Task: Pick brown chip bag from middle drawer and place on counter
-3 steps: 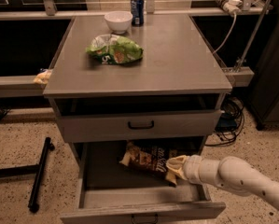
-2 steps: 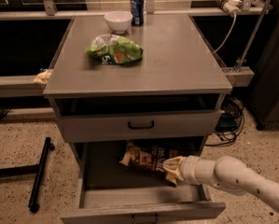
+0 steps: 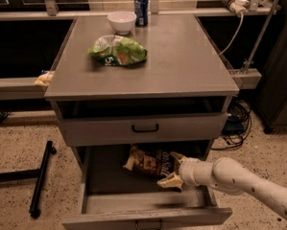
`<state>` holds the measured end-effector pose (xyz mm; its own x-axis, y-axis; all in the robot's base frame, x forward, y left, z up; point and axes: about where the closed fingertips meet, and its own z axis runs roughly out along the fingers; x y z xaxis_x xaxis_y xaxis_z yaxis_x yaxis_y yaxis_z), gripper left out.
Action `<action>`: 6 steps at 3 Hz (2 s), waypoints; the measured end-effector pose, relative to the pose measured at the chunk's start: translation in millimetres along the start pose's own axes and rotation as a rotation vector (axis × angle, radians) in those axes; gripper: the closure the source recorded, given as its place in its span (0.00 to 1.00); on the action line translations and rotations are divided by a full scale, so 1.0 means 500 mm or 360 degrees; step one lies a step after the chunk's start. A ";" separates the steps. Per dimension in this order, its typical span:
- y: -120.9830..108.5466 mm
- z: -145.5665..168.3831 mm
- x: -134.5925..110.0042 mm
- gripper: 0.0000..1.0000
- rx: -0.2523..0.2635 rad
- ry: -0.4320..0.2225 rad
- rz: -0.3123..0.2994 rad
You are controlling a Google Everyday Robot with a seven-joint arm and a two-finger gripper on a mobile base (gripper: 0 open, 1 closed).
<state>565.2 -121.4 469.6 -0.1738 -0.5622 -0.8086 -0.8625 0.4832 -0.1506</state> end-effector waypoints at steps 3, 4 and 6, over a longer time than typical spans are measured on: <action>-0.016 0.064 0.066 0.18 -0.0014 0.0113 0.0008; -0.034 0.081 0.090 0.16 -0.0006 0.0169 -0.0005; -0.071 0.110 0.125 0.16 -0.0001 0.0254 -0.0014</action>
Offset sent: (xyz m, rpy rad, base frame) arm 0.0146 -0.0014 -0.0473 -0.0400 0.0535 -0.0127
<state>610.8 -136.9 393.0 -0.2395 -0.6660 -0.7065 -0.8647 0.4772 -0.1567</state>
